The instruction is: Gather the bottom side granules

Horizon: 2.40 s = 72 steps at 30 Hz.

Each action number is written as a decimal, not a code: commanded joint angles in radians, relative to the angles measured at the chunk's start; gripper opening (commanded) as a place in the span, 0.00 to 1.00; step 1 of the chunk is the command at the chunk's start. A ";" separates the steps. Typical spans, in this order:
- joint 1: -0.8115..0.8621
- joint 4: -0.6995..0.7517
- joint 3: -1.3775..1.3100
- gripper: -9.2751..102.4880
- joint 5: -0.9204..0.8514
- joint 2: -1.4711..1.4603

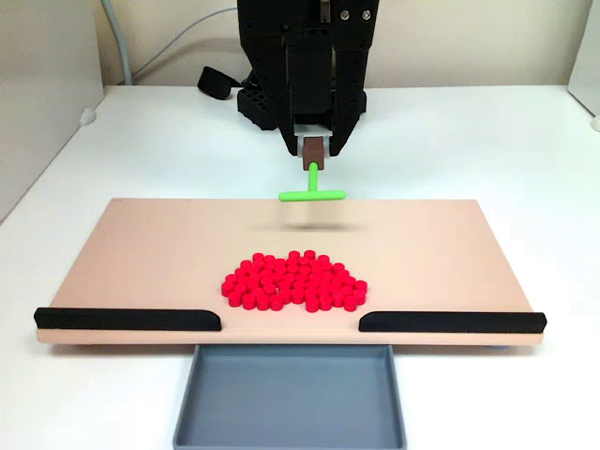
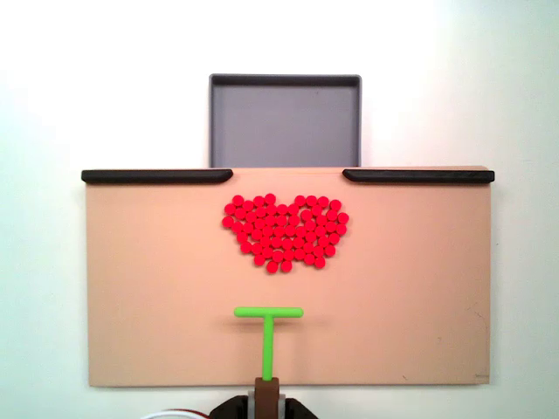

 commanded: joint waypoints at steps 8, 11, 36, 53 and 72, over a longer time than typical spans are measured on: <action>0.005 -0.005 -0.018 0.08 -0.012 0.032; 0.005 -0.006 -0.014 0.08 -0.015 0.029; 0.063 -0.008 -0.012 0.08 -0.153 0.052; 0.058 -0.043 -0.018 0.08 -0.089 -0.012; 0.037 -0.118 0.009 0.08 -0.011 -0.072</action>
